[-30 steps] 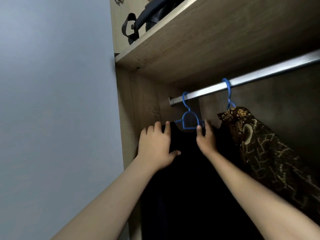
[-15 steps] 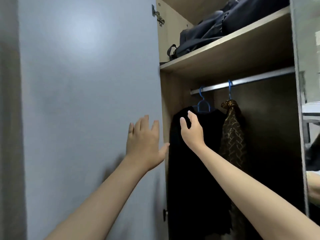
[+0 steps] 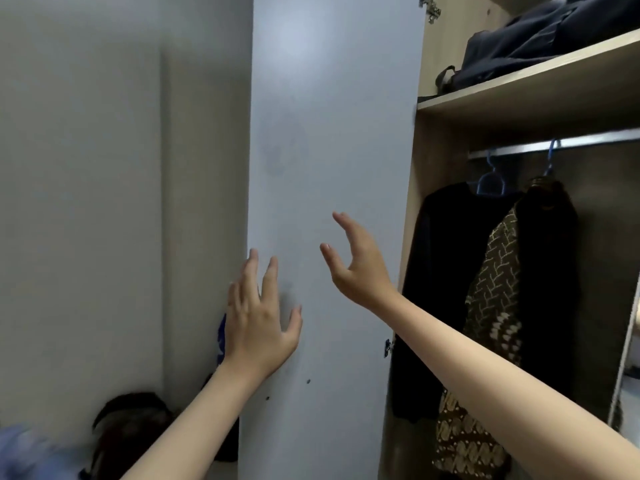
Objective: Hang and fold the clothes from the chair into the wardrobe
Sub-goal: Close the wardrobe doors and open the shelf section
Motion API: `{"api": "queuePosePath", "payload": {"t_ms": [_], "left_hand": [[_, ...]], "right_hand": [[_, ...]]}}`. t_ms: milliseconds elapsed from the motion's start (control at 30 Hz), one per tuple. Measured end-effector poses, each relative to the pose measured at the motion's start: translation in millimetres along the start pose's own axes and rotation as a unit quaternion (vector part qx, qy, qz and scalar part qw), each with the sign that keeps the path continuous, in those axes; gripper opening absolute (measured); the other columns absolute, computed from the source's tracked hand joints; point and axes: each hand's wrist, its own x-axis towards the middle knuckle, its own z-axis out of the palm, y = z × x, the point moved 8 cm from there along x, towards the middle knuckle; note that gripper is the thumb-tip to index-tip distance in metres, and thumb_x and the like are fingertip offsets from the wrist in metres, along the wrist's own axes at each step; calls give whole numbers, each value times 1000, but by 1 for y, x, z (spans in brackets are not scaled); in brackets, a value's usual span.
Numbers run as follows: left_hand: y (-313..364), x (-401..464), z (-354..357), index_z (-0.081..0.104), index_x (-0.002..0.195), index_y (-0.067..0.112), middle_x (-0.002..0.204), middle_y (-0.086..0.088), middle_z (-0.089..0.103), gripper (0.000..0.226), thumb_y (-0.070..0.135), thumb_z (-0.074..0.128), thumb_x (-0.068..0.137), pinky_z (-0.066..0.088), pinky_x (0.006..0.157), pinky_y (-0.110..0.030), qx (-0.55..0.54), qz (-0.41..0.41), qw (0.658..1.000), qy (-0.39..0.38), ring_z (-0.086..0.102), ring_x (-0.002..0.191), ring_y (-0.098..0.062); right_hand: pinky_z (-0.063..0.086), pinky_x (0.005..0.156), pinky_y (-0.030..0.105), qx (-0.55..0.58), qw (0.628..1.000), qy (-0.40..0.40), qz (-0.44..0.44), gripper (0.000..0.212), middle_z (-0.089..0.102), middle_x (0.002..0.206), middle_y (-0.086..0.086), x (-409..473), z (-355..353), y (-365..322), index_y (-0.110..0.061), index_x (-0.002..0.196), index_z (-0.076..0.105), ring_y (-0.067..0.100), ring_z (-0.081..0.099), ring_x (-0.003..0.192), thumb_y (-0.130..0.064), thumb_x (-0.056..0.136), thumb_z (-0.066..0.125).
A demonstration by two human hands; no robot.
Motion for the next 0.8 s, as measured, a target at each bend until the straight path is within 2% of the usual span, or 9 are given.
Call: {"api": "queuePosePath", "payload": {"t_ms": [100,200,333,500,567,633,700,800], "left_hand": [[-22,-32,3,29,144,6,152,-18,25,78,45,46,78,37,102,-44,-10,-35,999,-21,35,131,-32],[-40,-62,13,18,149,6,157,-13,16,82,38,56,84,23,110,-35,-22,-62,996,-62,24,141,-28],[-57,-88,23,8,151,10,158,-2,1,83,33,59,90,15,118,-36,-56,-88,988,-116,9,146,-22],[-77,-91,38,-6,150,18,160,4,-7,78,36,47,96,11,107,-16,-114,-104,977,-149,4,147,-14],[-86,-89,50,-7,150,19,159,7,-9,77,36,45,97,14,106,-16,-128,-107,972,-167,3,147,-11],[-97,-88,63,-6,151,21,159,9,-7,75,36,44,98,18,111,-20,-147,-100,966,-188,4,146,-9],[-107,-87,76,-5,152,23,159,11,-5,73,33,44,98,17,116,-22,-166,-77,962,-201,4,145,-5],[-114,-87,85,-7,147,26,155,15,-9,70,24,44,99,3,107,-2,-178,-32,962,-205,2,140,3]], "right_hand": [[31,112,45,-1,1000,-20,-23,58,38,151,1,-12,21,-19,-20,144,38,16,32,139,-41,91,51],[32,110,48,-11,998,-40,-50,59,33,153,1,-23,41,-35,-23,144,37,21,36,136,-42,90,52],[29,110,54,-66,991,-77,-91,60,26,156,0,-30,68,-53,-27,146,33,25,34,136,-44,91,50],[8,114,59,-178,967,-132,-126,67,5,161,-2,-15,106,-63,-31,151,20,25,11,147,-45,93,50],[3,114,59,-226,955,-143,-125,70,-4,161,-3,-5,118,-62,-33,151,15,26,2,148,-48,92,49],[-1,113,61,-268,944,-149,-126,72,-9,161,-1,5,133,-59,-34,152,12,27,-3,148,-50,92,48],[-3,111,63,-299,934,-141,-136,73,-9,161,2,14,144,-58,-34,152,14,29,-4,148,-52,91,49],[0,108,67,-336,920,-114,-166,72,-1,161,5,23,156,-57,-29,148,29,31,3,147,-51,86,58]]}}
